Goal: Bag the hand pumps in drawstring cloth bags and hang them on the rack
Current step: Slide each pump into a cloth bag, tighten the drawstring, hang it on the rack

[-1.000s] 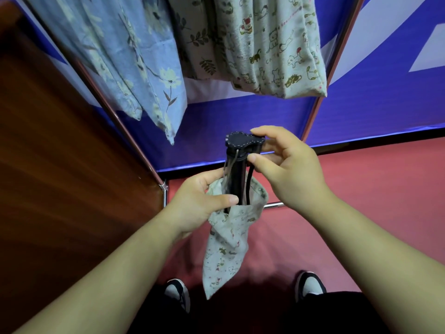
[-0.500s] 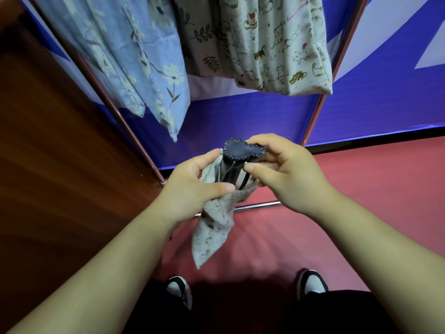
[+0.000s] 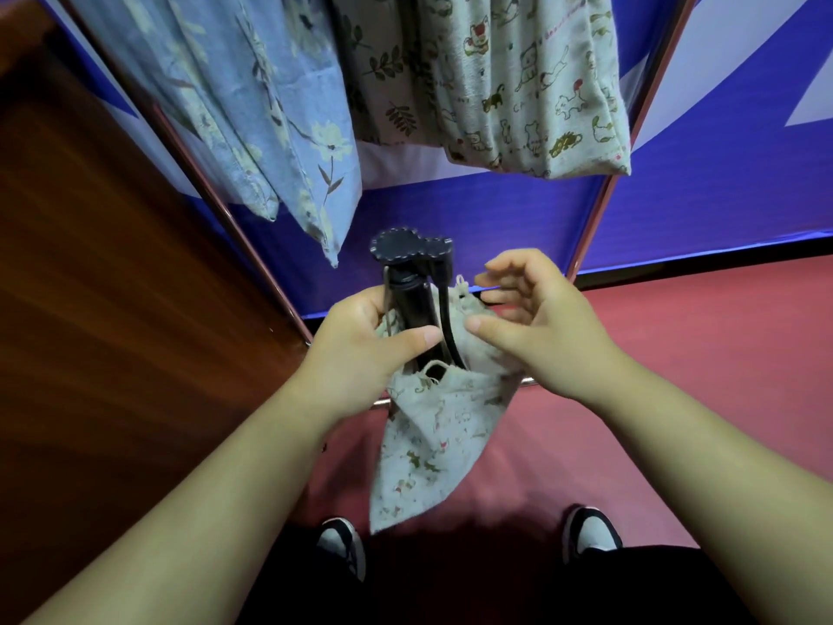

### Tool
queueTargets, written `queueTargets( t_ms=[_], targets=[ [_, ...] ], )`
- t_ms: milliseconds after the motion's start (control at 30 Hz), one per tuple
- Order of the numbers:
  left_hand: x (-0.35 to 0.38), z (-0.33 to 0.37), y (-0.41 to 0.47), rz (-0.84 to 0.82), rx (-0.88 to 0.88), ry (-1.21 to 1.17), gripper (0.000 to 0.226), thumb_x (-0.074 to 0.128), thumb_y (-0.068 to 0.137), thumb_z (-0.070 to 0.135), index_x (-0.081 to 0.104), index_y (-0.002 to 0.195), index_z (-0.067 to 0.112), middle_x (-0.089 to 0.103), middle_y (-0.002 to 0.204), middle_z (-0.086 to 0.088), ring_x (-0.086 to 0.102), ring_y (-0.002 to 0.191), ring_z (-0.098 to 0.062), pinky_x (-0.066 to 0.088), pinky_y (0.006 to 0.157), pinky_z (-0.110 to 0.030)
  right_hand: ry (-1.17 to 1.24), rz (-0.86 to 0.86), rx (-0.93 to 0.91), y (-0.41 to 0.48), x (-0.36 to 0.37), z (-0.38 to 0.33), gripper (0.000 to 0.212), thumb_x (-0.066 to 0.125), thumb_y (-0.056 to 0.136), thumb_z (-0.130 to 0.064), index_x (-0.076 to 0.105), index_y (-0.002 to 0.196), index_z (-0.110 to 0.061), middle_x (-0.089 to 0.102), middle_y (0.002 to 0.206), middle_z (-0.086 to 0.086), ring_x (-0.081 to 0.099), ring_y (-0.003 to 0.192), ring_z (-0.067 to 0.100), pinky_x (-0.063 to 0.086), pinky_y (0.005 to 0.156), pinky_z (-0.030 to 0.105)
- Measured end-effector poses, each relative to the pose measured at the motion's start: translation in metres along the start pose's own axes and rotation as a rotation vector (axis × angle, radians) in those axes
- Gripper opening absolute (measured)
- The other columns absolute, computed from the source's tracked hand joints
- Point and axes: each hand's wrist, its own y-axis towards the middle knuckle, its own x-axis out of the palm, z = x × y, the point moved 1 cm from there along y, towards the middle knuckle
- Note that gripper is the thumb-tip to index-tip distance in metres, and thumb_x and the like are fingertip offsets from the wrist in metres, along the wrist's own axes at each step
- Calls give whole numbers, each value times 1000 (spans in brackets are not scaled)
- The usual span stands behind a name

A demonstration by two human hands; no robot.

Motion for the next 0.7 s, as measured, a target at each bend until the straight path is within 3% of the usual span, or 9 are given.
queueTargets(
  t_ms=[100, 167, 233, 300, 367, 400, 467, 533, 700],
  targets=[
    [-5, 1, 2, -5, 7, -31, 28, 77, 76, 13, 76, 100, 25, 79, 108, -3, 74, 106, -26, 58, 96, -51, -180, -118, 40, 3, 2, 19, 60, 82, 78, -27, 48, 126, -34, 57, 131, -13, 53, 126, 5, 41, 112, 34],
    [-8, 4, 2, -33, 16, -76, 32, 74, 81, 5, 74, 104, 27, 78, 110, 2, 73, 107, -17, 58, 91, -36, -280, -104, 48, 7, 0, 20, 63, 79, 81, -28, 45, 134, -35, 51, 139, -17, 46, 134, 4, 37, 112, 29],
    [-10, 7, 1, -78, 27, -103, 36, 70, 87, 0, 76, 103, 31, 78, 111, 6, 72, 107, -11, 57, 87, -26, -268, -78, 45, 11, -1, 17, 66, 77, 84, -28, 42, 139, -35, 47, 145, -16, 42, 137, 4, 35, 114, 30],
    [-12, 9, 0, -108, 26, -131, 38, 68, 85, 4, 79, 101, 37, 78, 112, 5, 72, 108, -11, 57, 85, -24, -226, -103, 63, 15, 1, 17, 68, 77, 85, -28, 39, 140, -38, 46, 147, -12, 46, 136, 7, 39, 113, 34],
    [-13, 9, -1, -135, 22, -155, 36, 69, 84, 5, 78, 103, 34, 77, 114, 4, 72, 108, -13, 57, 85, -24, -170, -131, 92, 16, 6, 18, 66, 77, 85, -27, 41, 138, -41, 53, 139, -10, 61, 117, 8, 49, 102, 36],
    [-12, 10, -1, -142, 19, -162, 36, 70, 84, 3, 76, 105, 31, 77, 113, 4, 72, 108, -13, 57, 85, -24, -109, -129, 105, 17, 7, 18, 62, 77, 86, -25, 44, 136, -39, 61, 128, -10, 68, 99, 8, 53, 91, 34],
    [-11, 11, -2, -142, 22, -159, 36, 74, 83, 1, 76, 105, 30, 78, 112, 4, 73, 107, -12, 57, 84, -23, -34, -75, 115, 18, 7, 16, 49, 76, 88, -20, 53, 130, -30, 69, 90, -12, 63, 68, 6, 50, 73, 25],
    [-11, 11, -1, -134, 30, -140, 40, 73, 84, 1, 79, 101, 36, 78, 112, 4, 73, 107, -12, 57, 85, -23, -20, -10, 102, 19, 5, 12, 40, 77, 87, -18, 59, 123, -25, 66, 70, -10, 56, 58, 3, 45, 65, 17],
    [-13, 8, 2, -64, 26, -111, 39, 75, 81, 7, 79, 98, 41, 78, 111, 6, 73, 107, -12, 57, 87, -27, 7, 50, 17, 17, 3, 6, 31, 75, 87, -10, 64, 110, -27, 66, 73, -9, 45, 51, 9, 40, 57, 19]
  ],
)
